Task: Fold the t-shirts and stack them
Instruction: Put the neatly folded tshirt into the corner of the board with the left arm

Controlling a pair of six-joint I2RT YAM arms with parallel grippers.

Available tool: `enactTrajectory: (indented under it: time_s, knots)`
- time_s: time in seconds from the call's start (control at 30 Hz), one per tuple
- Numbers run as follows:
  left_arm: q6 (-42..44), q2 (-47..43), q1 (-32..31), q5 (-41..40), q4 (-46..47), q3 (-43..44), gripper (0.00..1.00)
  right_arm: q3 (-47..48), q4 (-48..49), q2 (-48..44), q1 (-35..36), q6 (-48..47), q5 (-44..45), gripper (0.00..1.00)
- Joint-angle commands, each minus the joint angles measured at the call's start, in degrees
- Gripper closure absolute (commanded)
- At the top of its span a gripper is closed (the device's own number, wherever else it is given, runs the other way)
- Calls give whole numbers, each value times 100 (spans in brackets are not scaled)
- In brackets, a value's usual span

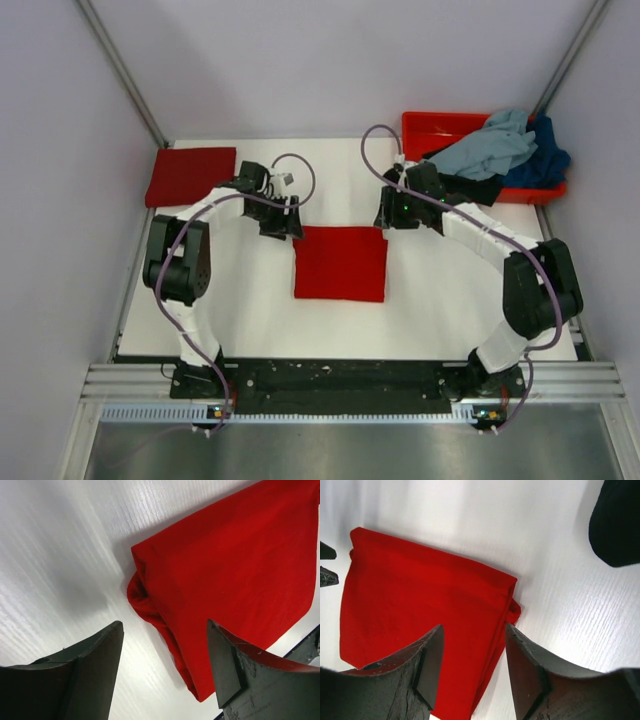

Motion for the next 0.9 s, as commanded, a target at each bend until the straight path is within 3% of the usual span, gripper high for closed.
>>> enactTrajectory:
  time_s: [0.0,0.2,0.27,0.33,0.37,0.4,0.47,0.67,0.87]
  knots:
    - [-289,334,-14,377,204,22,29,-265,-210,-142,-46,-63,152,48]
    - [-430,774,-207,737,257,57,32,-476,-228,-414,-46,-133,205,48]
    - [-517,976,-304,1053,248,118,39,-511,-228,-555,-46,-151,178,48]
    - [-588,1143,-304,1378,222,206,60,-581,-219,-730,-46,-186,231,46]
    - [-597,1196,-278,1519,195,241,82,-608,-228,-810,-55,-195,300,41]
    - [-632,1205,-234,1599,195,285,100,-643,-237,-880,-55,-213,345,28]
    - [-702,1118,-94,1713,256,320,100,-730,-246,-1021,-90,-248,363,2]
    - [148,731,267,1214,-488,952,100,-950,-246,-1355,-143,-414,608,1]
    - [914,1152,829,1029,-1421,1848,100,-1012,-386,-1522,-143,-590,881,1]
